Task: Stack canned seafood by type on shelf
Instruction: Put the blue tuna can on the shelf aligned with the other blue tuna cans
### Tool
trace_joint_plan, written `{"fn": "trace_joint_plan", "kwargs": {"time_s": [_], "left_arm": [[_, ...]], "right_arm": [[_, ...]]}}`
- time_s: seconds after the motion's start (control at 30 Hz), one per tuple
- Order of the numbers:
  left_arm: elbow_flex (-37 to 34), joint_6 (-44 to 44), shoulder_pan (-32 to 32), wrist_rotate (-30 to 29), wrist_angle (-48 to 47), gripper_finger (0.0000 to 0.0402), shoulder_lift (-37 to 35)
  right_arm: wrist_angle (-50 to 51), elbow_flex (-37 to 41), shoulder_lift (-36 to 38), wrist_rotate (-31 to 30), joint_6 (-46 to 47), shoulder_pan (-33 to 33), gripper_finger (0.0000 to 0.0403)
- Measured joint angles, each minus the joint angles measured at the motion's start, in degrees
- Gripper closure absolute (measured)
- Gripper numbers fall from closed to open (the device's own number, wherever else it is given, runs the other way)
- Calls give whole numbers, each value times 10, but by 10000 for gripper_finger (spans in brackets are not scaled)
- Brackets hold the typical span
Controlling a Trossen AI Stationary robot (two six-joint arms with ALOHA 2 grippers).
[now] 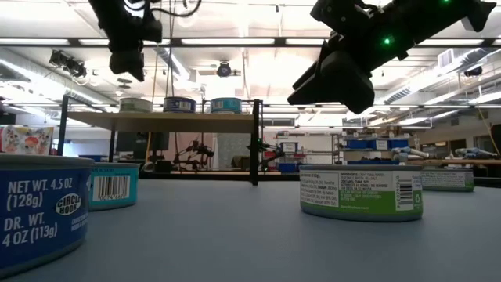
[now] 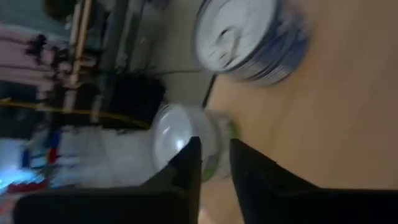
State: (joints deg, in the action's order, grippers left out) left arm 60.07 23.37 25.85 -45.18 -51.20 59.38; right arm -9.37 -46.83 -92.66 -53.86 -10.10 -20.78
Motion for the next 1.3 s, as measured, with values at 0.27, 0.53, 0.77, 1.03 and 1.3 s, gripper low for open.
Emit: {"fn": "trace_joint_plan", "kwargs": {"time_s": [0.27,0.53,0.77,1.03,1.3], "left_arm": [[0,-49,-23,74,-16,392,-3],[0,-57,-49,159,-22,398,7],[-43,-73,-121,207,79,400,-1],[-176,-91,-160,256,288,401,-35],[-287,-117,-214,322,518,401,-43]], "right_arm": [[0,0,0,15,0,0,230],[-4,0,0,28,26,12,292],[-9,0,0,84,29,27,371],[-12,0,0,146,61,45,389],[4,0,3,166,54,43,395]]}}
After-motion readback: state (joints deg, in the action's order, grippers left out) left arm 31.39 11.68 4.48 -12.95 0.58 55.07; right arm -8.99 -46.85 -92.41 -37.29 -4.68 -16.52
